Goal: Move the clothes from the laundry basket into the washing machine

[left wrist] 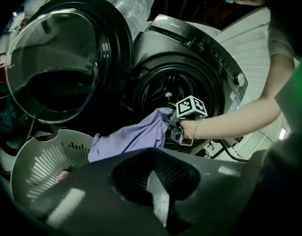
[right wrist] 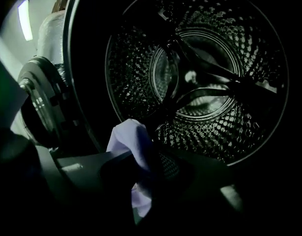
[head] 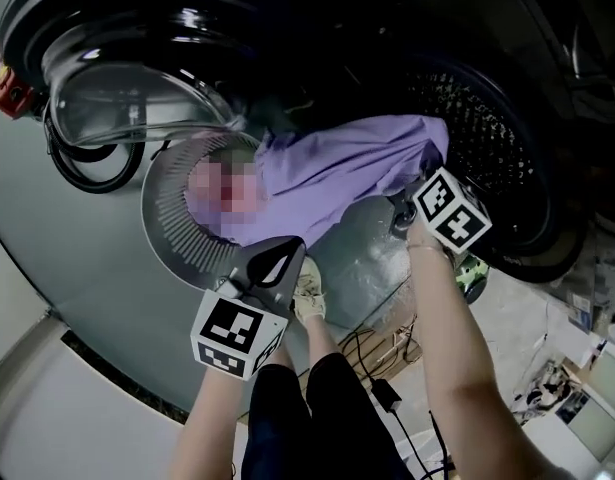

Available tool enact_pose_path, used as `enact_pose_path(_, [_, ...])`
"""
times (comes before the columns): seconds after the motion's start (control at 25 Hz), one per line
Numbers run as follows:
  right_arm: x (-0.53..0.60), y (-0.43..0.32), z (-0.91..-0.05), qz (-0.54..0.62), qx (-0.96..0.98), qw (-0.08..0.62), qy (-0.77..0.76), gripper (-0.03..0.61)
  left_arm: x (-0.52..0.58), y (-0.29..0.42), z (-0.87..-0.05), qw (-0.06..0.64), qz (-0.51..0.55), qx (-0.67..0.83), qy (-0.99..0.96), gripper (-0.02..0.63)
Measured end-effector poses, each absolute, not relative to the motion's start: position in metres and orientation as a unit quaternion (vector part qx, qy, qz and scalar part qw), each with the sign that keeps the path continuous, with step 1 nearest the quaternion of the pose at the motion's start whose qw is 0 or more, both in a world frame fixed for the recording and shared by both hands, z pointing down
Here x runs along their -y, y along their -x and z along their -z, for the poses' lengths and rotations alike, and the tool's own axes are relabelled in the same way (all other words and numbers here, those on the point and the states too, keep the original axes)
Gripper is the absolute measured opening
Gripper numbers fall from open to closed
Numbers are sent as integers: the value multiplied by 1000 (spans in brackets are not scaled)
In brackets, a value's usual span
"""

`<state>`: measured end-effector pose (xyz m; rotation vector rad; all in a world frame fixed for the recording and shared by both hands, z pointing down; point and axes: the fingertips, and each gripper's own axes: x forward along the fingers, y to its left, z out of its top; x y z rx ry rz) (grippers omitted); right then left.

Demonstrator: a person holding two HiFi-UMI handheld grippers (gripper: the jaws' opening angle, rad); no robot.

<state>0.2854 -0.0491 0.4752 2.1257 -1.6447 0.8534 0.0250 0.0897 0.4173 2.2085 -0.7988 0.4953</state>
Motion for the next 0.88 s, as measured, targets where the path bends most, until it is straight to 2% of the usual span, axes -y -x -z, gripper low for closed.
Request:
enact_pose_path(0.36, [124,-316,-431,-219,587,150,-765,54,-73,-22,-413,364,-159,336,-854,6])
enact_pose_path(0.6, [137,-322,-464,-257,561,188,-764,71,-64,-24,-419,370,-156,340,-850,6])
enact_pose_path(0.76, [126,-329,-477,-320,532,140,-771,239,-62,-26,-421,384,-148,340,-846,6])
enact_pose_path(0.88, [111,-331,-462,-335,523,80,-780,313,-60,-25,-421,389,-144,344,-843,6])
